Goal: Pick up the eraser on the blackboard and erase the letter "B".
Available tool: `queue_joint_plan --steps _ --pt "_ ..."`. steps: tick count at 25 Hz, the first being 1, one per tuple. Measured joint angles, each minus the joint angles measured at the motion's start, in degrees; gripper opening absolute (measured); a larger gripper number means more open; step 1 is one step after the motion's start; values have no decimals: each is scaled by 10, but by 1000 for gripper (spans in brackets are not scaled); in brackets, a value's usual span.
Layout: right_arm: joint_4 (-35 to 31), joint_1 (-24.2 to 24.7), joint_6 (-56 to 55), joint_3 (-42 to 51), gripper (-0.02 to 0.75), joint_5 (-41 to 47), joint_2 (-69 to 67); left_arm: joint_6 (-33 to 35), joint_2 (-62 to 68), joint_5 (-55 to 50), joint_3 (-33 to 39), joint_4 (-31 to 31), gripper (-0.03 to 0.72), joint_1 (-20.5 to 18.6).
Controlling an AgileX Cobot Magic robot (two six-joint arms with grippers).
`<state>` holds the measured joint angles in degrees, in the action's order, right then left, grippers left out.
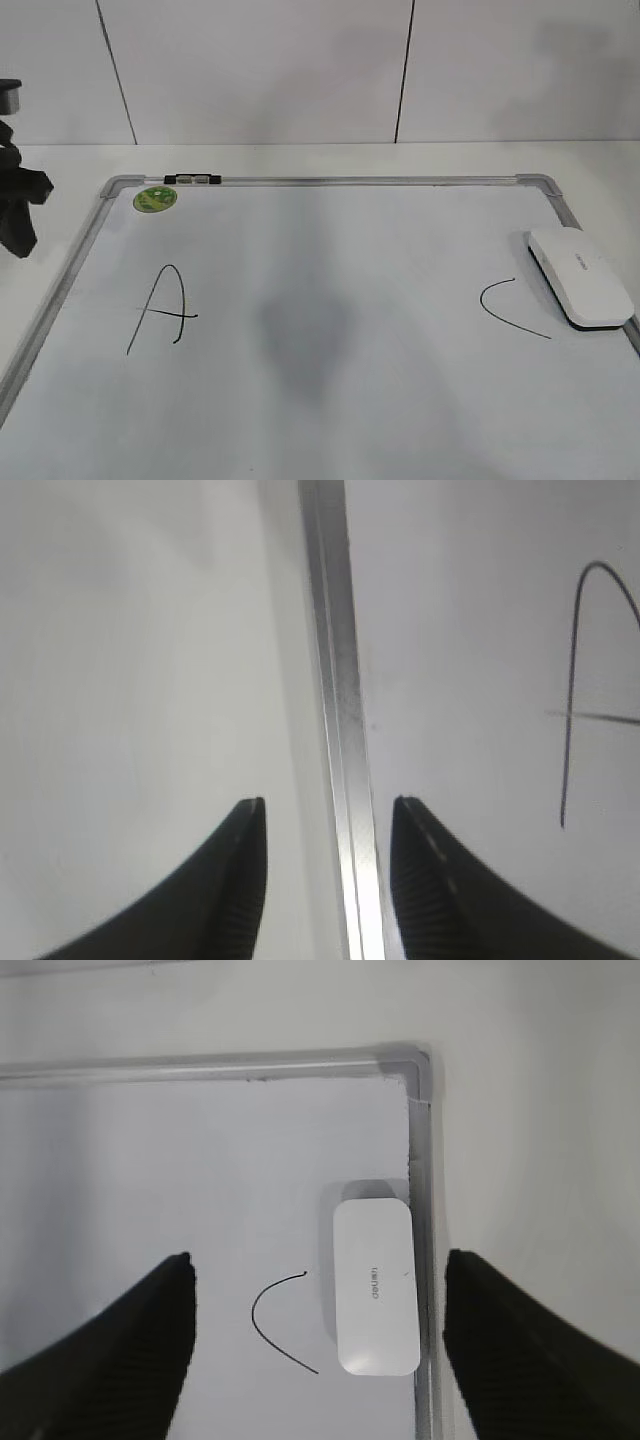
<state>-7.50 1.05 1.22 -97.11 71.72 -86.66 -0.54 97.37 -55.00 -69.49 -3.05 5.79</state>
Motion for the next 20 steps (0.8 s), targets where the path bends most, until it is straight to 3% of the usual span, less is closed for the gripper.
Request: queue_joint_plan --steps 5,11,20 --pt "-19 0 -1 39 590 1 90 0 -48 -126 -17 0 292 0" --pt "-19 0 -1 175 589 2 235 0 -102 -147 -12 -2 280 0" --pt "-20 0 -1 380 586 6 456 0 -303 -151 120 -6 276 0"
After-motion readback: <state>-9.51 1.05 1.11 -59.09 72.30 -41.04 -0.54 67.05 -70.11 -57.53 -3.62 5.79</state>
